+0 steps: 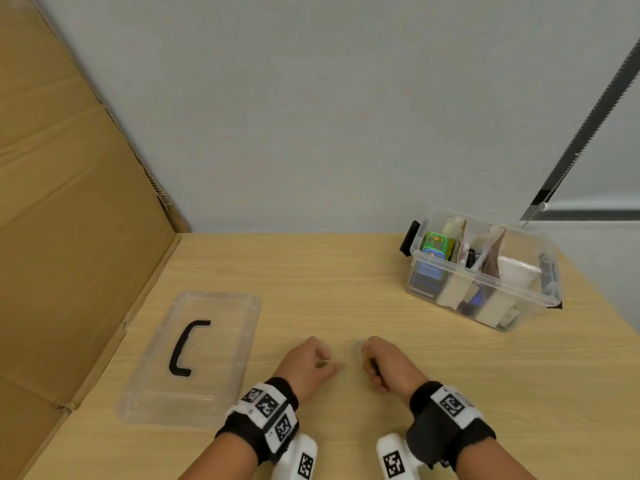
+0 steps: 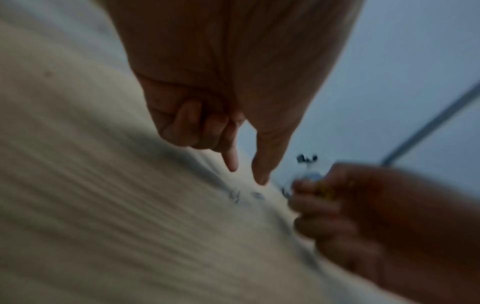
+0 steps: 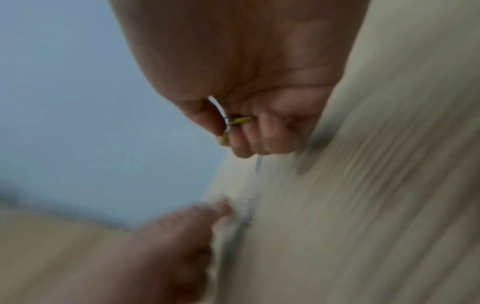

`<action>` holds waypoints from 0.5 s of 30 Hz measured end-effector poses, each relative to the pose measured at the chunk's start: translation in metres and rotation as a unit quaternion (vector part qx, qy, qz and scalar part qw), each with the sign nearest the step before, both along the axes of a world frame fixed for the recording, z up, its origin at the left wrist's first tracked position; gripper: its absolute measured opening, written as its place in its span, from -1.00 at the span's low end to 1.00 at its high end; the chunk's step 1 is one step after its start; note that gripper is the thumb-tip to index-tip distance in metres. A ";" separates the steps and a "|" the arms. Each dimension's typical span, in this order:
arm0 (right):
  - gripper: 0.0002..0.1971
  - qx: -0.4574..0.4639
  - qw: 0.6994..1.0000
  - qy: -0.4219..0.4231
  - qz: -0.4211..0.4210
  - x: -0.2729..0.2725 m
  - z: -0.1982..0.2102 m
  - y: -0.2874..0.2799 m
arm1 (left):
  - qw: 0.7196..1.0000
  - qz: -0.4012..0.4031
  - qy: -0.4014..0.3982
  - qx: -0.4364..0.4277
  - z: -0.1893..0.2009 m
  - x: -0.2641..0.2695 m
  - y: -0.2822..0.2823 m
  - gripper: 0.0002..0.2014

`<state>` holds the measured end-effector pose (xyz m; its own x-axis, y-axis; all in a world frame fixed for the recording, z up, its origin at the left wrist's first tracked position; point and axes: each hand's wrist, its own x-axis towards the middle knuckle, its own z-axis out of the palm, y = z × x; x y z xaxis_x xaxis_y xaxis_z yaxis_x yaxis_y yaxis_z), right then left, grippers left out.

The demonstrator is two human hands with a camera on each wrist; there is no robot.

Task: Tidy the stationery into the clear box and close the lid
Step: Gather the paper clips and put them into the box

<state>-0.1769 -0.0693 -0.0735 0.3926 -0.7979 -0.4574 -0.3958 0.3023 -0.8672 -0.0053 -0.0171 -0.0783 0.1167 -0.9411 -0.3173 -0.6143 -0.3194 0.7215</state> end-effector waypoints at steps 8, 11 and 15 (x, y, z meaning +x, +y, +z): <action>-0.72 0.135 0.973 -0.141 -0.122 -0.012 0.005 -0.005 | 0.979 -0.094 -0.181 -0.009 0.012 -0.014 -0.008 -0.83; -0.77 -0.057 0.996 0.068 -0.020 -0.007 0.005 -0.015 | 0.970 -0.114 -0.213 0.006 0.014 -0.015 -0.008 -0.81; -0.87 -0.266 0.886 0.339 0.175 0.004 0.010 -0.023 | 0.977 -0.098 -0.189 0.000 0.009 -0.007 -0.001 -0.82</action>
